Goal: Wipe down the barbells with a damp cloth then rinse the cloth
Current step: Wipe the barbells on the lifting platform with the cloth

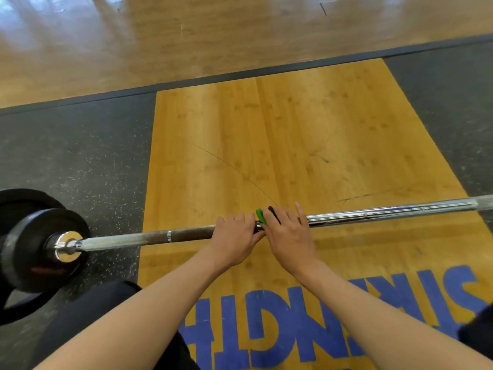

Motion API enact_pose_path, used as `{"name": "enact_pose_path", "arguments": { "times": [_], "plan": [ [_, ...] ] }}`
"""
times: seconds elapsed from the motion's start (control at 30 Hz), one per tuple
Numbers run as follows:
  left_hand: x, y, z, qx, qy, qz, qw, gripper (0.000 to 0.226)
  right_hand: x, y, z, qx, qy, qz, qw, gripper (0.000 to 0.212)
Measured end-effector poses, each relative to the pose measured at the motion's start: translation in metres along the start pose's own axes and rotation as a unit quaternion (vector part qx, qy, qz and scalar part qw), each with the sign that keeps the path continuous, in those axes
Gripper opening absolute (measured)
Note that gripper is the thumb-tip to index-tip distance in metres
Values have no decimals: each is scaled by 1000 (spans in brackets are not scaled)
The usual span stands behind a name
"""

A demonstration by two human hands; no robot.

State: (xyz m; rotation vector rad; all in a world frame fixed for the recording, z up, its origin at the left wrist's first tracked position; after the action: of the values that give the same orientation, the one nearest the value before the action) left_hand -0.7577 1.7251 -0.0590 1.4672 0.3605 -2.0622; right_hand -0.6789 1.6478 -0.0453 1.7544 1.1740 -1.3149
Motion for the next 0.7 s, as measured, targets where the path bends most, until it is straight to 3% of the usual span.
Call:
{"name": "enact_pose_path", "arguments": {
  "times": [0.07,0.17,0.23,0.3,0.37,0.43,0.57,0.7],
  "plan": [
    [0,1,0,2,-1,-2,1000,53,-7,20,16,-48,23,13,998,33],
    [1,2,0,8,-6,-13,1000,54,-14,60,13,3,8,32,999,26],
    [2,2,0,9,-15,-14,1000,56,-8,70,-8,70,-76,40,994,32],
    [2,3,0,10,-21,-15,1000,55,7,62,-27,120,-219,51,967,40],
    [-1,3,2,6,-23,-13,1000,48,18,33,-38,109,-307,60,944,41],
    [-1,4,4,10,-24,-23,999,36,21,-3,-41,66,-278,50,957,41],
    [-2,4,4,18,-29,-17,999,36,5,-14,-10,37,-71,-15,997,19],
    [-1,6,3,14,-39,-20,999,45,-10,35,18,-21,-7,0,1000,39]
  ]
}}
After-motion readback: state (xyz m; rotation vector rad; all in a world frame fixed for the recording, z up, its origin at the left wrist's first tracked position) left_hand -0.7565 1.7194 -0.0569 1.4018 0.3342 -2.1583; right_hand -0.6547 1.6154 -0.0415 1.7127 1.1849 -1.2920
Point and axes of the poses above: each hand's wrist, its own z-axis away from the middle knuckle, its own x-axis out of the palm, y = z × x, the point moved 10 cm from there along -z, towards the middle knuckle, and after that the axes turned 10 degrees about z, right-handed, at the moved point
